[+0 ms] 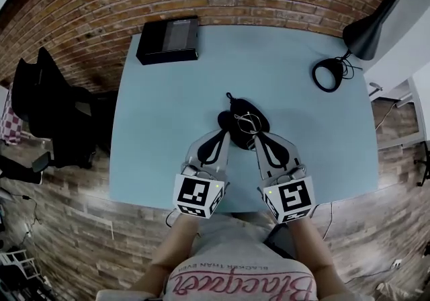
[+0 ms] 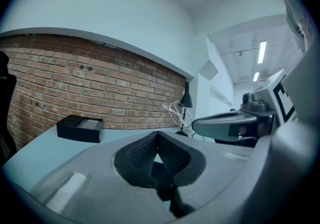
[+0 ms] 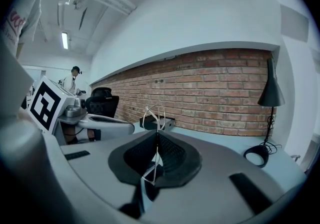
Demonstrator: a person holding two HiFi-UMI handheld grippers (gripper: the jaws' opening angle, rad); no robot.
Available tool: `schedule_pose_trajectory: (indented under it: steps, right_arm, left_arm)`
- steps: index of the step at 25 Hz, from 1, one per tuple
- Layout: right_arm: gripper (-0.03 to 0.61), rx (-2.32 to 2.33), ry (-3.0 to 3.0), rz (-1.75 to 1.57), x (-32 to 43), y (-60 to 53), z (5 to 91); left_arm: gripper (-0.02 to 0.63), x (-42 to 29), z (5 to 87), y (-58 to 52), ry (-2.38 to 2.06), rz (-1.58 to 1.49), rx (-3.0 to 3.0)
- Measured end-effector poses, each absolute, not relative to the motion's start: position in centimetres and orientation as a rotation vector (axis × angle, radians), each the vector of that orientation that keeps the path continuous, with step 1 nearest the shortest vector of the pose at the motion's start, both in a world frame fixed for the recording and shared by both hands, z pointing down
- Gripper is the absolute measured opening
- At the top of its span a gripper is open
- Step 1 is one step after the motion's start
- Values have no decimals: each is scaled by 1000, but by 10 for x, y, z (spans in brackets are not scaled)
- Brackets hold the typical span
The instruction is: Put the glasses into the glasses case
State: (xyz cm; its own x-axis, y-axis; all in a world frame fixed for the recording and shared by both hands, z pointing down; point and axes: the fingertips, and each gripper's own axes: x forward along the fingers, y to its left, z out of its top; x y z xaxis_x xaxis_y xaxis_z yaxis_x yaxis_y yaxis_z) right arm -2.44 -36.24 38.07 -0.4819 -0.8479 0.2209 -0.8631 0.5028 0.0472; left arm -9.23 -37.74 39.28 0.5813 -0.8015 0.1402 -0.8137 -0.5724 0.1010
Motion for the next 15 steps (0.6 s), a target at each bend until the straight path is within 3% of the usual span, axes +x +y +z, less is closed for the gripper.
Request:
schedule_pose_trajectory:
  steps: [15]
  right_arm:
    - [15, 1272, -2384, 226, -10, -416, 458]
  left_arm:
    - [3, -78, 448, -417, -1358, 227, 2545]
